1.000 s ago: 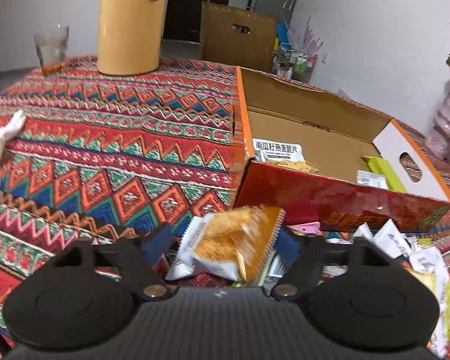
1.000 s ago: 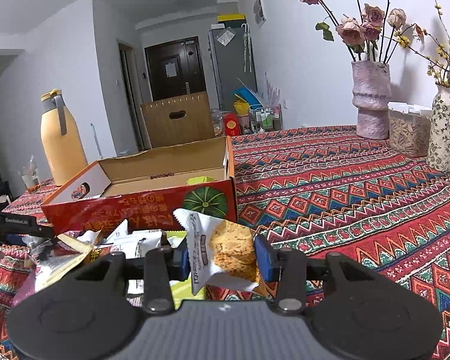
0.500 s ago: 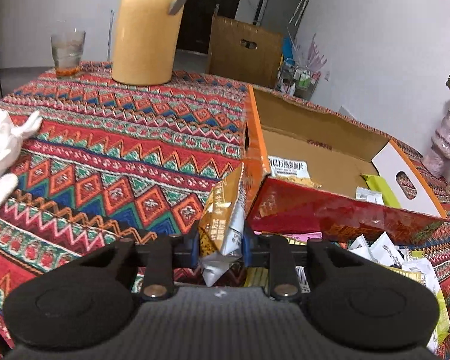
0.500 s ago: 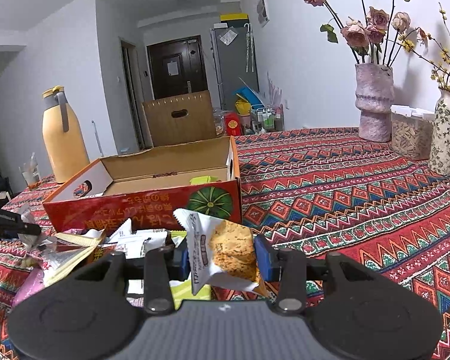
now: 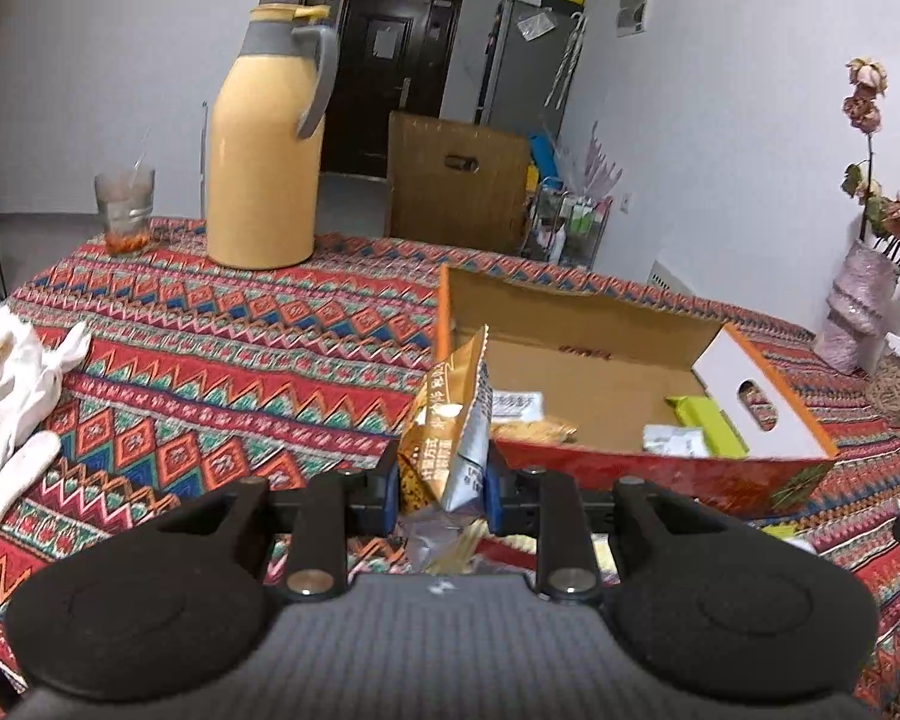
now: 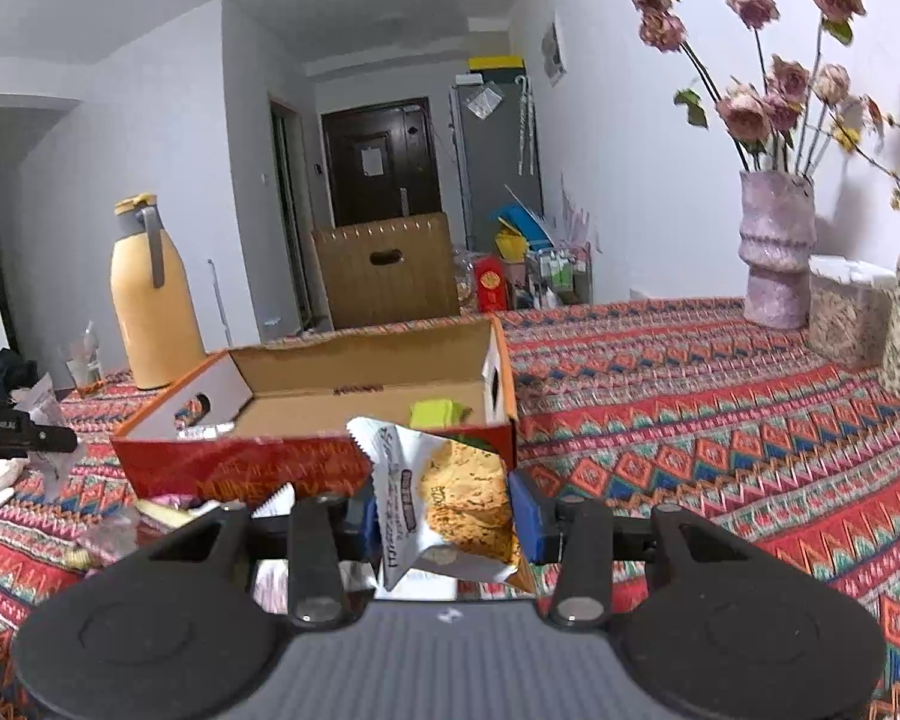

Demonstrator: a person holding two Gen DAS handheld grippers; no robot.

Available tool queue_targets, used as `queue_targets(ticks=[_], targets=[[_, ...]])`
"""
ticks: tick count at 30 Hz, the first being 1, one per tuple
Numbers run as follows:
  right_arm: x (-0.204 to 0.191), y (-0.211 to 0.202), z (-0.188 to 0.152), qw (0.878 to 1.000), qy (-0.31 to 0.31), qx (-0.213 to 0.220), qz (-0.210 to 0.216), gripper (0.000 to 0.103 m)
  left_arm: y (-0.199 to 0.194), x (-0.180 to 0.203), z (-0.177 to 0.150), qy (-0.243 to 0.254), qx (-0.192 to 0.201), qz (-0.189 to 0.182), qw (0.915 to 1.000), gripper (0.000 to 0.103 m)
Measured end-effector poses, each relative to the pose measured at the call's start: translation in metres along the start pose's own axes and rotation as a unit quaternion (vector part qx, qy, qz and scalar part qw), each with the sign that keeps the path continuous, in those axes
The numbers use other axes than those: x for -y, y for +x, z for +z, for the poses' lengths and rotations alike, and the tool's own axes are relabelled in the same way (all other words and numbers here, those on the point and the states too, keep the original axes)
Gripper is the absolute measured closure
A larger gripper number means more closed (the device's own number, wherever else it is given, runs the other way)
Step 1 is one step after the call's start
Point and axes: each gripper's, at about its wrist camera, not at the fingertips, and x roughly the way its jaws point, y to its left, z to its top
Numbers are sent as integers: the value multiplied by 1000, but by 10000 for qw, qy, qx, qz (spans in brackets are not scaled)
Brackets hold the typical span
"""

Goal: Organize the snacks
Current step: 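Carry both bags over the box and open both grippers to drop them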

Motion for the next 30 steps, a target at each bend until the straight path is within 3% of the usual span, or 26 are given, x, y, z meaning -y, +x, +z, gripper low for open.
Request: queue_targets(ticks=[16, 30], targets=[[-24, 42, 60, 9983, -288, 422, 268, 62, -1, 52, 37, 152, 495, -17, 9987, 77], [-49, 100, 81, 9979, -465, 265, 362, 62, 38, 68, 52, 31, 579, 167, 9982, 77]])
